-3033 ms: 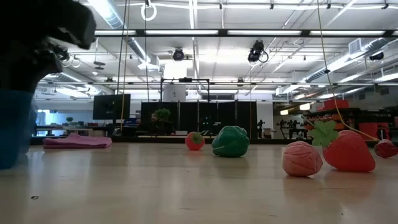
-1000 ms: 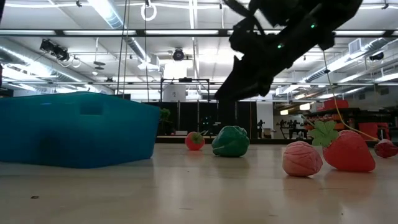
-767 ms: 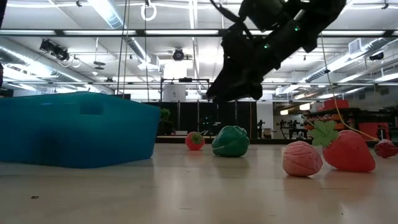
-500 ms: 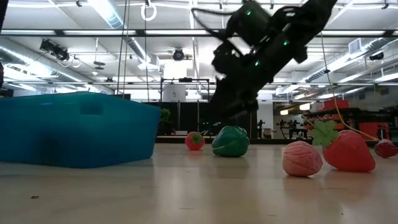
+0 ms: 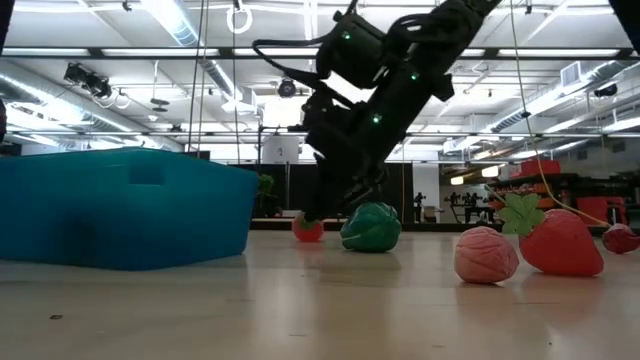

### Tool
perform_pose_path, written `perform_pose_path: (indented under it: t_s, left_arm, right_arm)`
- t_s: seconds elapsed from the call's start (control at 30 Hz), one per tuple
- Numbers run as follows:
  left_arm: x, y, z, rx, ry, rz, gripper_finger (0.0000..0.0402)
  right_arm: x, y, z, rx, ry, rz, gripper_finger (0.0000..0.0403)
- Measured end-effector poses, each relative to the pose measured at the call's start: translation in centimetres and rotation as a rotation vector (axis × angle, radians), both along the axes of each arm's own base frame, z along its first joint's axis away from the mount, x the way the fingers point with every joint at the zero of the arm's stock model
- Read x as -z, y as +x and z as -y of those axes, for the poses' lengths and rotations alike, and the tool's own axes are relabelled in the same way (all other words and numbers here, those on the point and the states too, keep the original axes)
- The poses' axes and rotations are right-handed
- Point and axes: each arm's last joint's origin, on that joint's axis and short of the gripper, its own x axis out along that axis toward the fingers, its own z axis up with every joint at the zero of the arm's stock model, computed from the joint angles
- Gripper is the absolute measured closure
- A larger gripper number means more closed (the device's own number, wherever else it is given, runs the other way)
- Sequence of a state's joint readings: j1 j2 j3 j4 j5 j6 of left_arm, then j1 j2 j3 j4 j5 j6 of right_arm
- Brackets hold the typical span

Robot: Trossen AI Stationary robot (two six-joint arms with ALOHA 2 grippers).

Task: Pick and placing Produce into tupperware
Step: Put the strawberry into the blue bin

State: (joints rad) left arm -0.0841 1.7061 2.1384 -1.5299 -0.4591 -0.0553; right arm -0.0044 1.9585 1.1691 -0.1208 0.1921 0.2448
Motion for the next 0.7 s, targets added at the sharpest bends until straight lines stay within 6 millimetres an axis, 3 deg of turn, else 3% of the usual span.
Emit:
perform_pose_path:
  t_s: [0.3, 0.7]
  left_arm:
    - [0.06, -0.08, -0.01, -0.008, -0.003, -0.007, 0.0329]
    - [0.06, -0.08, -0.01, -0.009, -0.004, -0.006, 0.0337]
  right_arm:
    - [-0.36, -0.21, 0.17, 0.017, -0.063, -0.048, 0.0215]
    - [-0.91, -0.48, 0.13, -0.292, -0.29, -0.143, 0.0212]
